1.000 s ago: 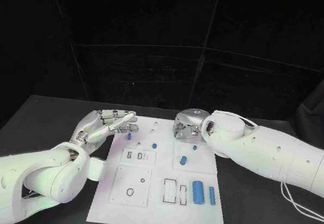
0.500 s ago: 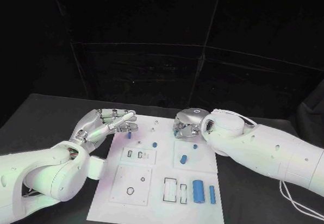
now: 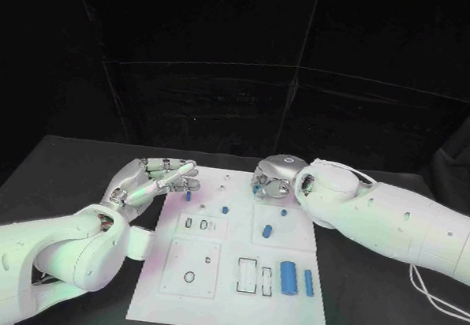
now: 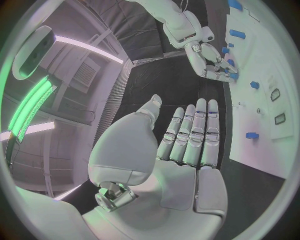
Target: Assemble the parts on the task board
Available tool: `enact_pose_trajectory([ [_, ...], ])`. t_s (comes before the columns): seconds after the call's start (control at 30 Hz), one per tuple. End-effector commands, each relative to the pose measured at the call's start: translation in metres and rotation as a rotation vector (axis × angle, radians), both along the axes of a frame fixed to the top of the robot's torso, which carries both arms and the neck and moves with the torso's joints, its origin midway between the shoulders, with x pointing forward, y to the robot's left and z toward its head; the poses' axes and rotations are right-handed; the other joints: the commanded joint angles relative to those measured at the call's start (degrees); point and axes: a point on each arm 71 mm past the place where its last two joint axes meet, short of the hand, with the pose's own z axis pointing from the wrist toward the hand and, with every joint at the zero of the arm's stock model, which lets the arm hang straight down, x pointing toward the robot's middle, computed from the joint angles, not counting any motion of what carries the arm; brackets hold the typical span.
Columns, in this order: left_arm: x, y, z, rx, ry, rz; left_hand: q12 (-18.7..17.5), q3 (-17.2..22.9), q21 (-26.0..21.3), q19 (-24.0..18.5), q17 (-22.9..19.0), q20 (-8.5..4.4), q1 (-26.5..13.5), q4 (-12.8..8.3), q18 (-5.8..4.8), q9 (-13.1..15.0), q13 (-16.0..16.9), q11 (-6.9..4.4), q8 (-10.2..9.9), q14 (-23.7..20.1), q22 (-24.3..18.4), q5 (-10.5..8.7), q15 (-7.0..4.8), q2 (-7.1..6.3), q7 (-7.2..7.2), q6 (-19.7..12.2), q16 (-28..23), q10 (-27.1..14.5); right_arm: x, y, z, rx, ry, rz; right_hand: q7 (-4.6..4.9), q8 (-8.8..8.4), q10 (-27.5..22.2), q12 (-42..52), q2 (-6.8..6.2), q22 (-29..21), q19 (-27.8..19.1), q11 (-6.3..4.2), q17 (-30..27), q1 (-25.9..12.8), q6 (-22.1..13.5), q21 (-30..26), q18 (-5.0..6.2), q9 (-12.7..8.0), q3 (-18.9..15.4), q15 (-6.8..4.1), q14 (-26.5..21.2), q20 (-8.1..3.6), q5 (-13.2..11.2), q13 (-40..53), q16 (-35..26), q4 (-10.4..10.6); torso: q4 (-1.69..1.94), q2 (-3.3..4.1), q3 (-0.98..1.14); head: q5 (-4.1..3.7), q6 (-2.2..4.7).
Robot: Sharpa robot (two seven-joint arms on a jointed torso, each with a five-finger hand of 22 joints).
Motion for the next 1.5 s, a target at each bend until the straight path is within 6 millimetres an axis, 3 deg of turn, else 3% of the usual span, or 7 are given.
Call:
enact_pose_trajectory([
  [0.03,0.0,0.0,0.002,-0.002,-0.008,-0.012,-0.4,-0.1,-0.2,0.1,-0.1,0.41,0.2,-0.4,0.25,-0.1,-0.1,0.31,-0.4,-0.1,-0.1,0.23,0.35,0.5,1.09,-0.1,-0.3,-0.2,-0.001,0.001,0.013,0.111,-0.099,0.003,0.07,-0.02,0.2,0.0,-0.35,0.1,0.3,0.02,0.1,0.0,0.4,0.3,-1.15,0.1,0.6,-0.18,-0.2,-0.07,0.2,0.0,0.3,0.0,-0.03,0.06,-0.02,0.12,0.04],
  [0.23,0.001,-0.001,0.001,-0.003,-0.005,-0.018,-0.4,-0.1,-0.3,0.1,-0.1,0.41,0.2,-0.4,0.25,-0.1,-0.1,0.32,-0.4,-0.1,-0.1,0.23,0.35,0.55,1.1,-0.1,-0.3,-0.2,0.0,0.005,0.018,0.167,-0.156,-0.018,0.19,-0.21,-0.2,-0.1,-1.25,0.4,0.1,0.18,0.0,-0.7,0.4,0.6,-1.16,0.0,2.4,-0.04,-0.4,0.07,-0.2,0.0,0.8,0.1,0.16,0.15,0.0,0.18,0.1],
  [0.47,0.001,-0.001,0.001,-0.003,-0.004,-0.018,-0.4,-0.1,-0.3,0.1,-0.1,0.42,0.3,-0.4,0.25,-0.1,-0.1,0.32,-0.4,-0.1,-0.1,0.23,0.36,0.56,1.11,-0.1,-0.3,-0.3,0.001,0.006,0.018,0.169,-0.157,-0.018,0.19,-0.21,-0.2,-0.1,-1.25,0.4,0.1,0.18,0.0,-0.7,0.4,0.6,-1.16,0.0,2.4,-0.04,-0.4,0.07,-0.2,0.0,0.8,0.1,0.18,0.16,0.0,0.2,0.1],
  [0.5,0.0,-0.002,0.001,-0.006,-0.002,-0.025,-0.4,-0.1,-0.3,0.2,-0.1,0.42,0.3,-0.5,0.25,-0.1,-0.1,0.32,-0.4,0.0,-0.1,0.23,0.36,0.58,1.11,-0.1,-0.3,-0.3,0.005,0.019,0.018,0.19,-0.162,-0.009,0.33,-0.26,-0.6,-0.1,-2.26,0.7,0.0,0.33,0.1,-1.5,0.2,0.9,-1.18,0.0,4.6,0.11,-0.6,0.23,0.2,0.0,1.4,0.2,0.44,0.55,-0.11,0.16,0.09],
  [0.7,0.0,-0.004,0.001,-0.008,-0.002,-0.03,-0.5,-0.1,-0.3,0.2,-0.1,0.43,0.4,-0.6,0.25,-0.1,-0.1,0.33,-0.5,0.0,-0.2,0.23,0.37,0.65,1.11,-0.1,-0.4,-0.3,0.009,0.035,0.017,0.193,-0.156,0.009,0.36,-0.26,-0.7,-0.1,-2.77,0.8,0.0,0.38,0.1,-2.0,0.1,1.1,-1.18,0.0,5.9,0.16,-0.7,0.29,0.3,0.0,1.6,0.3,0.73,0.76,-0.27,-0.01,0.23],
  [1.13,0.0,-0.006,0.002,-0.011,-0.002,-0.038,-0.5,0.0,-0.4,0.2,-0.1,0.43,0.4,-0.6,0.25,-0.1,-0.1,0.33,-0.5,0.0,-0.2,0.23,0.37,0.72,1.08,-0.1,-0.4,-0.3,0.015,0.058,0.012,0.16,-0.12,0.029,0.41,-0.26,-0.9,-0.1,-3.85,1.0,-0.2,0.46,0.1,-3.0,-0.1,1.3,-1.19,0.0,8.2,0.26,-0.8,0.4,0.3,0.0,2.1,0.5,0.76,0.84,-0.27,0.25,0.28],
  [1.5,0.001,-0.005,0.002,-0.01,-0.002,-0.036,-0.5,0.0,-0.4,0.2,-0.1,0.43,0.4,-0.6,0.25,-0.1,-0.1,0.33,-0.5,0.0,-0.2,0.23,0.37,0.72,1.08,-0.1,-0.4,-0.3,0.019,0.059,0.009,0.103,-0.117,-0.014,0.36,-0.27,-1.0,-0.1,-4.39,0.9,-0.4,0.48,-0.3,-3.5,-0.2,1.2,-1.15,0.0,8.9,0.29,-1.0,0.44,0.1,0.0,2.1,0.7,0.62,0.91,-0.25,0.47,0.19],
])
